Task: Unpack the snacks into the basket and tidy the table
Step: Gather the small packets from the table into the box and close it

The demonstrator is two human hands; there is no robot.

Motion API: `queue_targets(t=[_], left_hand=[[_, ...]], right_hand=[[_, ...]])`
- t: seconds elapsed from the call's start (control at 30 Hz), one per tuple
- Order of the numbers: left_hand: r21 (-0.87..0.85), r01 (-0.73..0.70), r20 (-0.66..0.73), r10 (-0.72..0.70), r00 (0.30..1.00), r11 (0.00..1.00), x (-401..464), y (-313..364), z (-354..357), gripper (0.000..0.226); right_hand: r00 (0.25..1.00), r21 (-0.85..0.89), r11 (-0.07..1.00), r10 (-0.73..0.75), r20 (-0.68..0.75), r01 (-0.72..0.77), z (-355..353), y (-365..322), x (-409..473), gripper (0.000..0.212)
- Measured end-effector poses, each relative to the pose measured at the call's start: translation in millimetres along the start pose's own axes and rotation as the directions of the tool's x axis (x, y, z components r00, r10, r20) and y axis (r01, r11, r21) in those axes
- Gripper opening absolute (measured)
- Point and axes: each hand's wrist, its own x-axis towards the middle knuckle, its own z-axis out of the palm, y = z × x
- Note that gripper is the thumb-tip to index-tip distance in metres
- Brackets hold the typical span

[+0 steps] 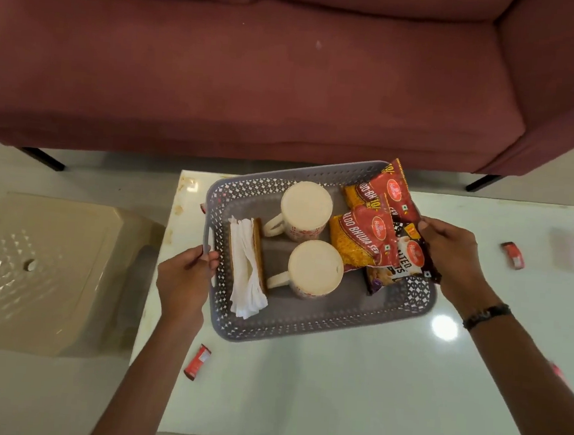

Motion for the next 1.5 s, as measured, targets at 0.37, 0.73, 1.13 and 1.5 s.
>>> queue_targets(t=[0.37,0.73,1.13,1.5], left_hand=[[-0.077,-0.022,0.107,0.03,0.994,0.997,-86,6,78,0.025],[0.126,0.014,-0.002,-0.014,1.0,0.992,-126,-72,156,0.02],[0.217,0.008,-0.105,0.016,0.994,0.976,-100,-97,176,0.027],[0.214,0.001,-0.105,0.022,0.994,0.977,-78,-103,176,0.022]], right_hand=[[0.991,0.235,0.969,0.1,-0.091,-0.076,-132,47,-24,0.018],[0.98,0.211,0.962,0.19,-0.062,-0.173,-191,147,0,0.019],[0.965,0.202,0.948,0.258,-0.039,-0.246,-164,184,19,0.025],[0.977,0.154,0.972,0.195,-0.087,-0.18,-146,182,27,0.024]])
